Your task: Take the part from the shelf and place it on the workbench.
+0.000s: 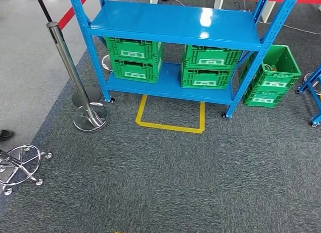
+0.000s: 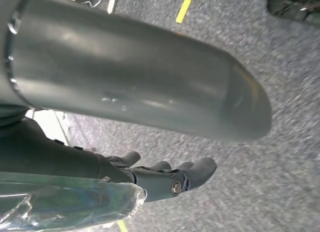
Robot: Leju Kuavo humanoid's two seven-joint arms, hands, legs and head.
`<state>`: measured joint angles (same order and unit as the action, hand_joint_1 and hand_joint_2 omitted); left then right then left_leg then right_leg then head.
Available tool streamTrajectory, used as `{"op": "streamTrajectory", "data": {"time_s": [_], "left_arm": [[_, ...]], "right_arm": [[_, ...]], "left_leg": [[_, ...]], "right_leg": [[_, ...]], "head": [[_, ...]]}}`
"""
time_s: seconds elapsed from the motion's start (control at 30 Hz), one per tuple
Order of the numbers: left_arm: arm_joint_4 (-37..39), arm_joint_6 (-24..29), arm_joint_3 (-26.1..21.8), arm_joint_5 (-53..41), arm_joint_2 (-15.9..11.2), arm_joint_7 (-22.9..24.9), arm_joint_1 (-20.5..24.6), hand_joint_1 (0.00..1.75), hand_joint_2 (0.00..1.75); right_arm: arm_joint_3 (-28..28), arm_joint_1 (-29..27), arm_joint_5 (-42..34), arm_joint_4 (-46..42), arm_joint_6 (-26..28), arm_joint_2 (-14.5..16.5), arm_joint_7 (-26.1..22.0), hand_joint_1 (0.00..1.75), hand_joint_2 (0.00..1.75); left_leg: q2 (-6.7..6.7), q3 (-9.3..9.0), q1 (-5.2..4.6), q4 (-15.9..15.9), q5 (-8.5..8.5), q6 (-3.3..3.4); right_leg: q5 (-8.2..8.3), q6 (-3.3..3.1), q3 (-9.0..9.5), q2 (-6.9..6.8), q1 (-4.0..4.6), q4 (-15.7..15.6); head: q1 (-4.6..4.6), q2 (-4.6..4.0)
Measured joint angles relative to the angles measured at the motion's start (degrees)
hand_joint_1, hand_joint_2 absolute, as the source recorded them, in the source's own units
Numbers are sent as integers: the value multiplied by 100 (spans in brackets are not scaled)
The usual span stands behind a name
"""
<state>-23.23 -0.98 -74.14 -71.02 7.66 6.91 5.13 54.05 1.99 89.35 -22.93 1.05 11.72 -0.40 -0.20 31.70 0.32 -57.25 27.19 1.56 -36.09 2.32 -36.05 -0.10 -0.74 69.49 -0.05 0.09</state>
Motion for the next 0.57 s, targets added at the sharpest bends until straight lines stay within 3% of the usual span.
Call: {"op": "streamTrajectory", "data": {"time_s": [0.03,0.07,0.1,0.17,0.2,0.27,0.37,0.43,0.5,0.57], "left_arm": [[0,0,-1,1,-6,1,-2,0,0],[0,0,-2,1,-11,1,-7,0,0],[0,-1,-3,1,-14,2,-15,0,0],[1,-2,-5,1,-13,4,-24,0,0],[1,-2,-5,2,-13,4,-21,0,0],[2,-1,-7,2,-14,4,-8,0,0],[3,-1,-7,2,-28,4,7,0,0],[6,-3,-7,3,-39,4,11,0,0],[9,-4,-9,3,-45,5,9,0,0],[10,-3,-11,3,-51,9,1,0,0]], "right_arm": [[-1,-4,0,13,-1,1,-2,0,0],[-2,-11,0,23,-1,2,-3,0,0],[-2,-15,0,31,-1,2,-3,0,0],[-2,-14,0,39,1,2,-3,0,0],[-2,-9,0,43,1,2,-4,0,0],[-3,-3,0,49,1,2,-7,0,0],[-9,-7,0,59,0,13,-13,0,0],[-16,-4,0,63,9,24,-14,0,0],[-25,1,0,65,19,23,-12,0,0],[-32,-1,0,68,20,23,-7,0,0]], "left_leg": [[-1,-15,-14,-1,17,14],[-3,-37,-27,-1,37,21],[-7,-71,-37,-2,60,22],[-12,-155,-51,-3,121,2],[-14,-186,-65,-11,157,-21],[-16,-208,-82,-17,198,-73],[-15,-220,-68,-44,252,-162],[-12,-65,-43,-394,458,-241],[-9,326,-7,-1128,769,-303],[-9,627,16,-1622,895,-335]], "right_leg": [[-76,0,-189,0,0,300],[-37,-5,-295,0,2,420],[123,-18,-288,0,4,312],[592,-70,-16,0,15,-386],[749,-98,152,3,21,-734],[828,-137,324,10,36,-1063],[819,-204,370,14,32,-1117],[815,-268,420,4,8,-1162],[787,-310,450,-5,8,-1171],[763,-320,473,-5,8,-1170]], "head": [[3,0],[4,0],[6,0],[10,0],[15,0],[15,0],[8,0],[-23,0],[-49,0],[-50,0]]}}
